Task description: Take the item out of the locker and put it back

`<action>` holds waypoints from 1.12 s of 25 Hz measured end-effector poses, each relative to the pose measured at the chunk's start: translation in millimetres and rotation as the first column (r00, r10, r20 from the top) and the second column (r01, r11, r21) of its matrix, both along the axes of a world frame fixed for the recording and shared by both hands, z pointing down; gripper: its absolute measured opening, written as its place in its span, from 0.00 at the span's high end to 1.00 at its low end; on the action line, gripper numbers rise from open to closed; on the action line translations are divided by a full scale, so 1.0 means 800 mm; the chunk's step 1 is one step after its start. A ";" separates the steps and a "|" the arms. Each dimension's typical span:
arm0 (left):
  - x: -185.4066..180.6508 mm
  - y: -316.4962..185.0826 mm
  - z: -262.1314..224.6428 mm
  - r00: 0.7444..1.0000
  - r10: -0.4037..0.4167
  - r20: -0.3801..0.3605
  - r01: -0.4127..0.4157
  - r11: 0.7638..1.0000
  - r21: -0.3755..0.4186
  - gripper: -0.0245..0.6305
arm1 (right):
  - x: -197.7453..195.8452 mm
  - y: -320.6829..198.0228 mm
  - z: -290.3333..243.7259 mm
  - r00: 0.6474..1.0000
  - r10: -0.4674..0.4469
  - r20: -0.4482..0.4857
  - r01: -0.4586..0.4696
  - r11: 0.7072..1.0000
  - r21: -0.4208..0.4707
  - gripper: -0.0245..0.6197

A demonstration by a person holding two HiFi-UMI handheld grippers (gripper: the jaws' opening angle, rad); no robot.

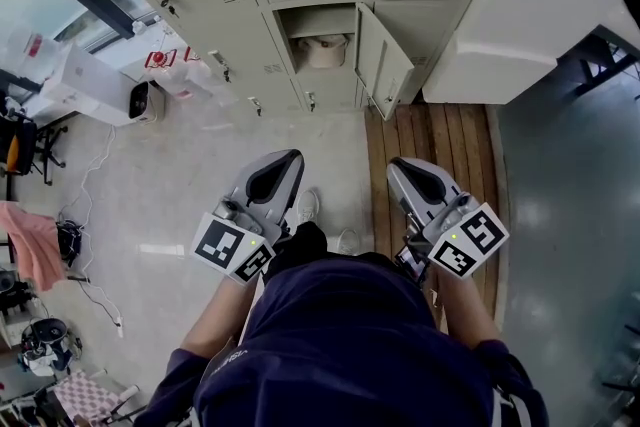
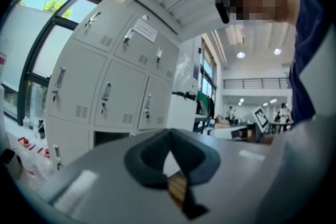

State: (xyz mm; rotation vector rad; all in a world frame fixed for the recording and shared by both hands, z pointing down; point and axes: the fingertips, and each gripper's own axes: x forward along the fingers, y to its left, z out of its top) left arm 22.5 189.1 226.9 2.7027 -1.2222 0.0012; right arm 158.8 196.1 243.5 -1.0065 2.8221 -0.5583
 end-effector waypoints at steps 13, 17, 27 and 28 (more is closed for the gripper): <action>-0.039 -0.119 0.038 0.999 0.024 -0.036 -0.026 0.998 -0.051 0.96 | -0.047 -0.110 0.032 0.999 0.008 -0.043 -0.011 0.998 -0.062 0.95; -0.067 -0.175 0.057 0.998 0.048 -0.041 -0.051 0.995 -0.087 0.96 | -0.084 -0.168 0.045 0.998 0.018 -0.060 -0.023 0.996 -0.088 0.95; -0.128 -0.302 0.116 0.989 0.149 -0.022 -0.151 0.974 -0.171 0.96 | -0.161 -0.310 0.125 0.988 0.084 -0.129 -0.110 0.972 -0.208 0.95; -0.134 -0.311 0.123 0.987 0.158 -0.024 -0.160 0.970 -0.184 0.96 | -0.166 -0.320 0.134 0.986 0.092 -0.137 -0.121 0.968 -0.220 0.95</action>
